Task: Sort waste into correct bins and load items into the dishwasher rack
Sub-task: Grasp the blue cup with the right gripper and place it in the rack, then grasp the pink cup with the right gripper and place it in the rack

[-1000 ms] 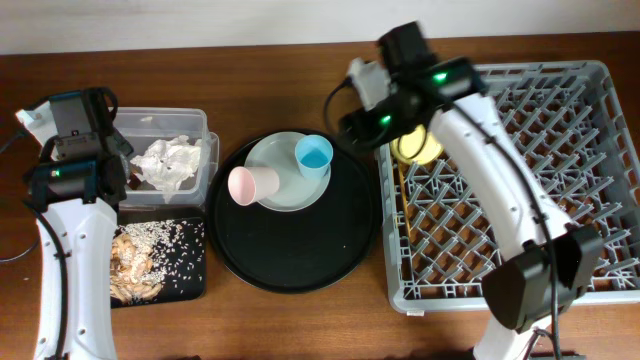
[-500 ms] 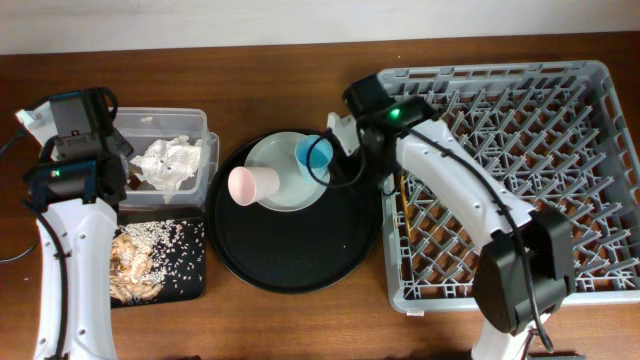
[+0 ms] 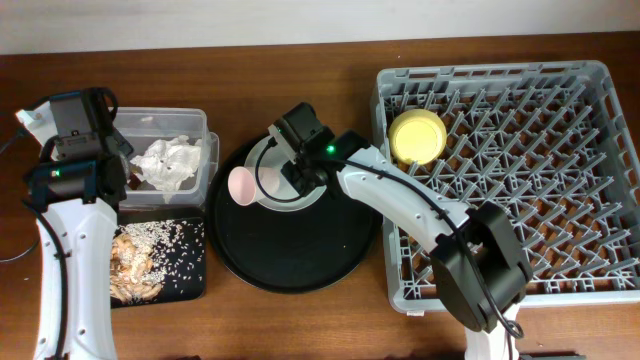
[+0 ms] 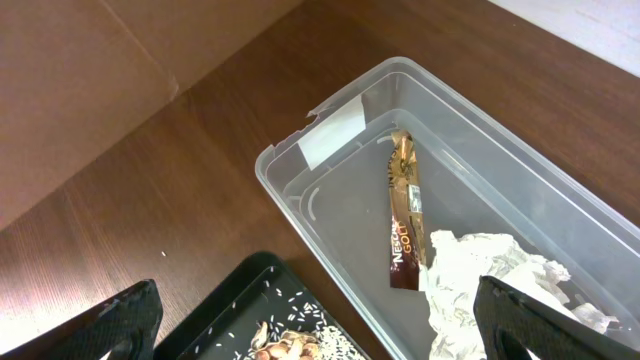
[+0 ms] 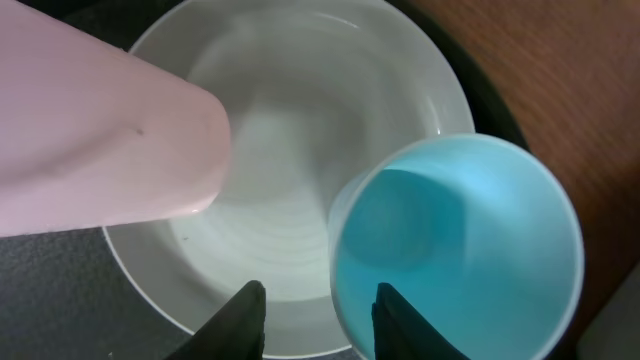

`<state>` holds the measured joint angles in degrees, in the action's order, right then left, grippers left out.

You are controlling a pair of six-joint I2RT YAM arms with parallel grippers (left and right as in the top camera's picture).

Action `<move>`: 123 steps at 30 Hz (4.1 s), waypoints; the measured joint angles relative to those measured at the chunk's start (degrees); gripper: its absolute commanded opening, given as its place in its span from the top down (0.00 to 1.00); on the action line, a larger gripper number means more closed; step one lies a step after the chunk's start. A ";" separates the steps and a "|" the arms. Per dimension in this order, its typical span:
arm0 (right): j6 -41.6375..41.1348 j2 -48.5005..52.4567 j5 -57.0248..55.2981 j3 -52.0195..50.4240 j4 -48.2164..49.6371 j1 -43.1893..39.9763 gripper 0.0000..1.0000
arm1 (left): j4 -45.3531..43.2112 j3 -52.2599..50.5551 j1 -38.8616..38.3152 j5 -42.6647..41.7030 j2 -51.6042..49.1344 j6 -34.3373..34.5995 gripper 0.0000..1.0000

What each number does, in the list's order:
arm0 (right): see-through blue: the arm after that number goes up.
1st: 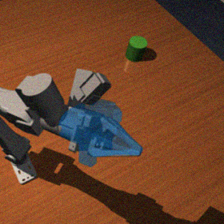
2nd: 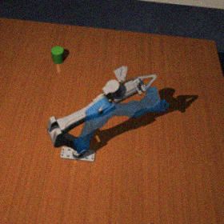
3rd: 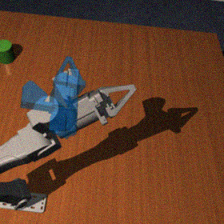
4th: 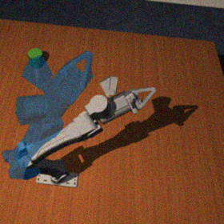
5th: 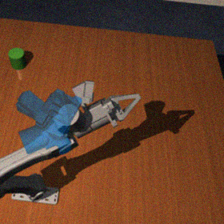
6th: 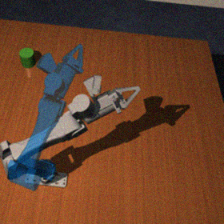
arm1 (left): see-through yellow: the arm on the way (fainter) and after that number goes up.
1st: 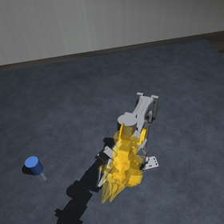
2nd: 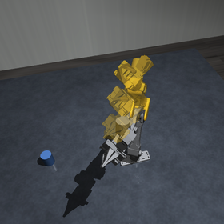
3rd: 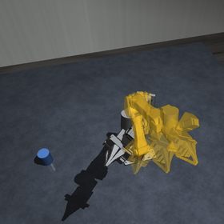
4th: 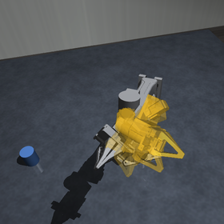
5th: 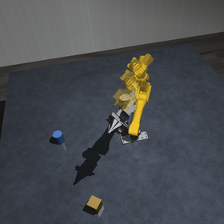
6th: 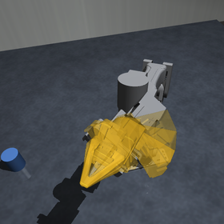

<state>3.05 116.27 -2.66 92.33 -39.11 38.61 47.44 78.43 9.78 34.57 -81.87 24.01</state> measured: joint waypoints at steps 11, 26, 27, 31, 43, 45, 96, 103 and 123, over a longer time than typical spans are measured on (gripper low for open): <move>-0.07 0.85 -0.28 0.02 -1.75 0.00 0.96 | 0.00 0.00 0.00 0.00 0.00 0.00 0.01; 1.70 -35.36 35.10 -9.99 -24.15 -23.74 0.96 | 0.07 0.00 0.00 -0.02 0.00 0.00 0.01; 2.97 -34.91 39.74 -13.77 -22.49 -26.77 0.96 | 0.09 0.00 0.00 0.00 0.00 0.00 0.01; 11.13 -32.33 61.53 -28.11 -10.99 -37.11 0.96 | 0.07 0.00 0.00 0.00 0.00 0.00 0.01; 25.68 -14.73 75.69 -29.44 -14.23 -51.60 0.91 | 0.09 0.00 0.00 0.00 0.00 0.00 0.01; 26.01 -14.73 73.75 -29.40 -14.88 -51.56 0.88 | 0.09 0.00 0.00 0.00 0.00 0.00 0.01; 3.02 -1.53 5.53 -3.08 20.46 17.88 0.51 | 0.09 0.00 0.00 0.00 0.00 0.00 0.01; 2.73 2.93 -3.96 -3.08 16.59 12.20 0.49 | 0.09 0.00 0.00 -0.02 0.00 0.00 0.01; 1.44 -0.59 9.81 5.99 10.40 8.55 0.51 | 0.09 0.00 0.00 0.00 0.00 0.00 0.01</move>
<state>4.49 115.68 7.16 98.32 -28.71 47.16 47.53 78.43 9.78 34.57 -81.87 24.01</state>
